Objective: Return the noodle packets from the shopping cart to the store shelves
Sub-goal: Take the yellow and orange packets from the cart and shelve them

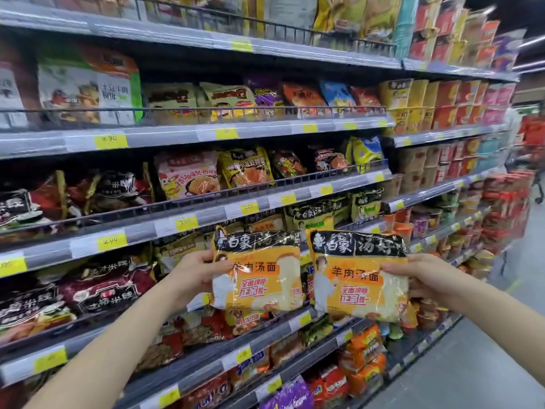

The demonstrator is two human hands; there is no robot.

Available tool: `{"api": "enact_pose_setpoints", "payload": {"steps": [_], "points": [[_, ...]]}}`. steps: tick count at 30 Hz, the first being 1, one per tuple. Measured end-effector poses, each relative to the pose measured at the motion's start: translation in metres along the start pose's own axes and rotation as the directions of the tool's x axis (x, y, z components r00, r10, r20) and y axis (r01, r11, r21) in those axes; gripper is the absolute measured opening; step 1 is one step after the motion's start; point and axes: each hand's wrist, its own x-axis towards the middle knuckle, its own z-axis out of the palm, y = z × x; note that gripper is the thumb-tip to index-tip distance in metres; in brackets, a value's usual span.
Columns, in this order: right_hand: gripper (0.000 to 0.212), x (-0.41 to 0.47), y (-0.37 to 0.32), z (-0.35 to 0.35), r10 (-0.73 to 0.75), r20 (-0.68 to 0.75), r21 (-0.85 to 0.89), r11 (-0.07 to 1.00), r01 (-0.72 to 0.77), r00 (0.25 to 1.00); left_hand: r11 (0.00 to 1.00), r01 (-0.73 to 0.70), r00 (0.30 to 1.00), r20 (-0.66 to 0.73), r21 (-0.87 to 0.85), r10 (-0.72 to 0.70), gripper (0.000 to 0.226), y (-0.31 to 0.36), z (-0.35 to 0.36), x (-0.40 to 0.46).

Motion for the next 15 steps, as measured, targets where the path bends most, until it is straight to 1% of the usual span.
{"api": "enact_pose_setpoints", "payload": {"steps": [2,5,6,8,9,12,15], "points": [[0.029,0.025,-0.001,-0.006,-0.005,0.011,0.001,1.0,0.005,1.0,1.0,0.004,1.0,-0.014,-0.012,-0.004,0.068,-0.003,0.0,0.015],[0.032,0.068,-0.001,-0.012,0.003,0.045,0.003,1.0,-0.003,0.999,1.0,0.017,1.0,-0.025,-0.014,-0.017,0.089,-0.006,0.003,0.034],[0.029,0.083,0.0,-0.012,0.007,0.06,0.016,1.0,-0.008,0.998,0.999,0.028,0.999,-0.027,-0.017,-0.029,0.089,-0.008,0.004,0.042],[0.024,0.113,0.0,-0.011,0.011,0.083,0.021,1.0,-0.013,0.996,0.998,0.055,0.997,-0.047,-0.029,-0.057,0.08,-0.015,0.002,0.06],[0.025,0.129,0.001,-0.01,0.012,0.095,0.007,1.0,-0.013,0.995,0.998,0.062,0.996,-0.063,-0.03,-0.064,0.077,-0.018,0.002,0.07],[0.037,0.179,0.002,-0.009,0.016,0.164,-0.036,0.999,-0.01,0.986,0.996,0.079,0.99,-0.113,-0.039,-0.083,0.083,-0.027,-0.001,0.098],[0.041,0.226,0.0,-0.006,0.028,0.227,-0.076,0.997,-0.01,0.974,0.995,0.086,0.984,-0.152,-0.059,-0.094,0.092,-0.033,-0.001,0.125]]}}
